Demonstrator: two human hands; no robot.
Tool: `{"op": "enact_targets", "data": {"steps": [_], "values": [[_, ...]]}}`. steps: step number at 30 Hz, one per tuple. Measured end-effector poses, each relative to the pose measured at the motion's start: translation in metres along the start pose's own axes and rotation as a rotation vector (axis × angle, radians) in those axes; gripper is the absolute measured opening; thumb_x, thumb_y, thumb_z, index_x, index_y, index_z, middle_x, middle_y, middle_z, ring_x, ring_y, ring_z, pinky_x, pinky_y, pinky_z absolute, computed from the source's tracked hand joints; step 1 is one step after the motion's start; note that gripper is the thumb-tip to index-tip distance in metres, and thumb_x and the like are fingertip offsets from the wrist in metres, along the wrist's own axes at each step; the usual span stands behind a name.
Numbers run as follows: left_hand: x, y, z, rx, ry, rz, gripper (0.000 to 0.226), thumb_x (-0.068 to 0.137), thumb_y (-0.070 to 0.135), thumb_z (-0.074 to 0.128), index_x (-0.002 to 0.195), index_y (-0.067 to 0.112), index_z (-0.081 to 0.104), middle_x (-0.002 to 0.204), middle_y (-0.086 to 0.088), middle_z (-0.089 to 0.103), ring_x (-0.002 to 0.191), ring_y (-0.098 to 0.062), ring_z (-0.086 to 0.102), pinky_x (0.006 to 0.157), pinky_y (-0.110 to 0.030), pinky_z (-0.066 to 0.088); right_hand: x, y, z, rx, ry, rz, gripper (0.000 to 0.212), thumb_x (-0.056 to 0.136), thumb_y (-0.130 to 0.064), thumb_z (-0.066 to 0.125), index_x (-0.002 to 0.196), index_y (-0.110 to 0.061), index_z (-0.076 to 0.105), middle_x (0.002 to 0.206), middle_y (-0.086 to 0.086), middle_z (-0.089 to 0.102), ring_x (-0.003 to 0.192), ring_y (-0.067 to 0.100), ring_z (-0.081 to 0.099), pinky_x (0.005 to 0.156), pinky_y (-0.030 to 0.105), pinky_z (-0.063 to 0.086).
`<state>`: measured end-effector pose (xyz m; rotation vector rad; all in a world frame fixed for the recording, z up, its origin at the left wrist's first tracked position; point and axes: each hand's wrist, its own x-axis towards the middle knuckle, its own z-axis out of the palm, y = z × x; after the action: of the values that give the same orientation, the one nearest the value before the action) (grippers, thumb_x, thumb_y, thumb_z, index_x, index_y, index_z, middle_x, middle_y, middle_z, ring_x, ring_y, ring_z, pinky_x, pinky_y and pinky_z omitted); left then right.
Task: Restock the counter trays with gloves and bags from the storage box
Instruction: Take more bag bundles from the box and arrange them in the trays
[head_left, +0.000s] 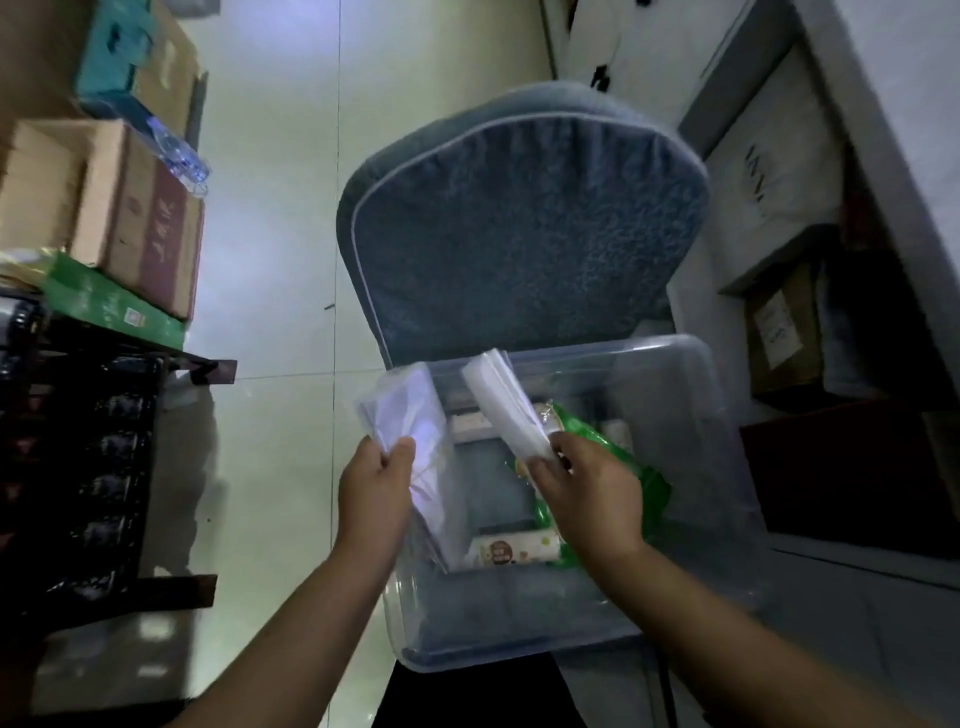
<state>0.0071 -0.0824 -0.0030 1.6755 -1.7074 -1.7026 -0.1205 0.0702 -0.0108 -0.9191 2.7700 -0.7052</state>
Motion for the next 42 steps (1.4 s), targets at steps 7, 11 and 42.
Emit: {"op": "enact_targets", "data": {"steps": [7,11,42], "values": [[-0.063,0.077,0.015,-0.391,-0.209,-0.075,0.023,0.094,0.023,0.043,0.107,0.016,0.061,0.1,-0.017,0.069,0.092,-0.029,0.067,0.069,-0.037,0.057,-0.02,-0.065,-0.069,-0.078,0.219,-0.361,0.026,0.081,-0.031,0.064,0.103,-0.017,0.067,0.105,-0.002,0.071,0.069,0.019,0.055,0.055,0.028,0.046],[-0.088,0.107,0.008,-0.426,-0.36,-0.017,0.041,0.095,0.05,0.033,0.112,0.021,0.056,0.1,-0.008,0.071,0.09,-0.021,0.069,0.071,-0.033,0.057,-0.036,-0.074,-0.1,-0.141,0.249,-0.335,0.03,0.084,-0.033,0.061,0.11,-0.018,0.062,0.11,0.001,0.068,0.071,0.021,0.056,0.055,0.031,0.049],[-0.402,0.132,0.229,-0.083,-1.357,0.038,0.048,0.059,0.031,0.076,0.101,0.013,0.063,0.088,-0.009,0.075,0.082,-0.027,0.071,0.067,-0.037,0.056,-0.322,0.1,-0.364,0.941,0.141,0.812,0.054,0.06,-0.039,0.083,0.109,-0.038,0.06,0.109,-0.004,0.068,0.099,0.012,0.065,0.088,0.029,0.051]]}}
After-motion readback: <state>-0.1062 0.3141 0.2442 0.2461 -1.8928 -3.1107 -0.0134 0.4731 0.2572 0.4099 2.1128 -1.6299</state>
